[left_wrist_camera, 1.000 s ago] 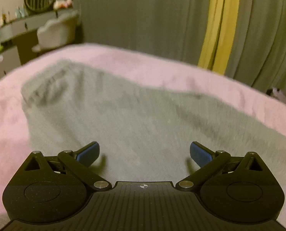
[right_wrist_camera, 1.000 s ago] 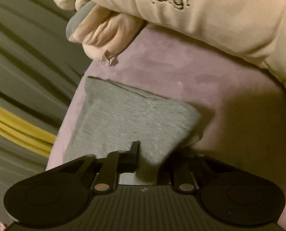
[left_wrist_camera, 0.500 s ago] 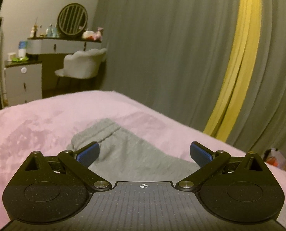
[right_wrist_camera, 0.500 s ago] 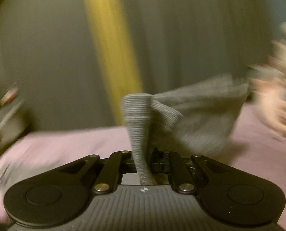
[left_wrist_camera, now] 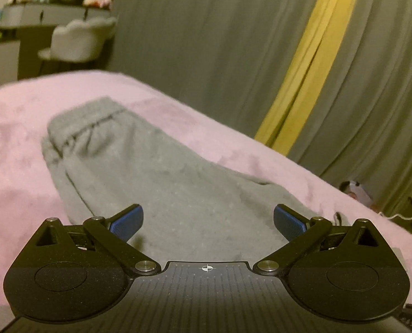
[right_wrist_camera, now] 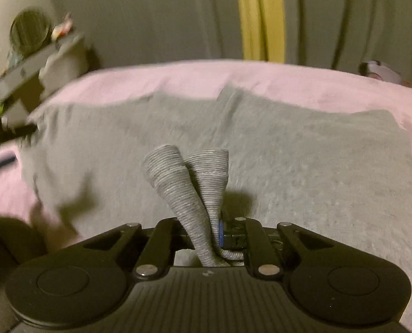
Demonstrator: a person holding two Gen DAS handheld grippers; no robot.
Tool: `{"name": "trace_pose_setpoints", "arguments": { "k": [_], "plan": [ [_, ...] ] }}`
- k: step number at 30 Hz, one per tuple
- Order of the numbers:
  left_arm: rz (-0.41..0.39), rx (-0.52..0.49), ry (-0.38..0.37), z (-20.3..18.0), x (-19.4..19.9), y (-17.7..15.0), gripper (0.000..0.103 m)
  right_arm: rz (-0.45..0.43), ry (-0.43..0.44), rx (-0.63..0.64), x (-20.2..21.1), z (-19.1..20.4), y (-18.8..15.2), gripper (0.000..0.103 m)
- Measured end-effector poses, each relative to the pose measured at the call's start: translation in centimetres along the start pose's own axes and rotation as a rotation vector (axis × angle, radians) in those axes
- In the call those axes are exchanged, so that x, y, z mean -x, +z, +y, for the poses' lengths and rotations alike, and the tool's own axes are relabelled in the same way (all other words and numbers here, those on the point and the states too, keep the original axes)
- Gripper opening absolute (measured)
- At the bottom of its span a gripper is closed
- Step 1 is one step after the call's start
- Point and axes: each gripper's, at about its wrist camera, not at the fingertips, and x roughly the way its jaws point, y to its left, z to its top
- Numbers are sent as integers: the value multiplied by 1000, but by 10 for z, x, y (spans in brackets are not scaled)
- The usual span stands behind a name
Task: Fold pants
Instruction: 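Lift the cuffs with the right gripper, fold toward the waistband, release, then withdraw the open right gripper from the folded pants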
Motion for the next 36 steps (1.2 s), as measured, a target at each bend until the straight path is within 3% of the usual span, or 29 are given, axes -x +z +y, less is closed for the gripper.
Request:
{"name": "trace_pose_setpoints", "arguments": {
  "k": [3,4,6,7,10,13,15,18,22,27,32,34,36],
  "plan": [
    [47,45,31,8,-8,-1,103,-3,14,-19,-4,5,1,16],
    [45,67,27,11,-7,-2,103,37,14,1,-8,9,-3,19],
    [37,109,26,17,-5,-1,103,165,82,15,-22,15,-9,37],
    [37,122,30,19,-5,-2,103,169,105,9,-20,15,-10,38],
    [47,133,38,22,-7,-1,103,101,150,-31,0,6,-6,48],
    [59,92,48,15,-10,-1,103,48,141,-169,14,-21,-1,75],
    [67,52,55,8,-10,-2,103,60,68,-285,18,-46,-1,91],
    [83,0,49,-1,-10,-4,103,177,-38,-442,12,-82,-13,94],
    [127,-98,11,-18,-11,-8,103,121,12,-643,29,-111,-16,98],
    [178,-276,-101,-59,-13,-18,103,48,-206,-497,49,-115,1,99],
    [358,-294,-252,-98,-37,-29,103,-33,-489,-318,61,-113,13,99],
    [408,-291,-295,-110,-49,-32,103,-51,-515,-306,60,-114,15,99],
    [451,-291,-299,-120,-64,-35,103,-48,-434,-320,53,-121,12,99]
  ]
}}
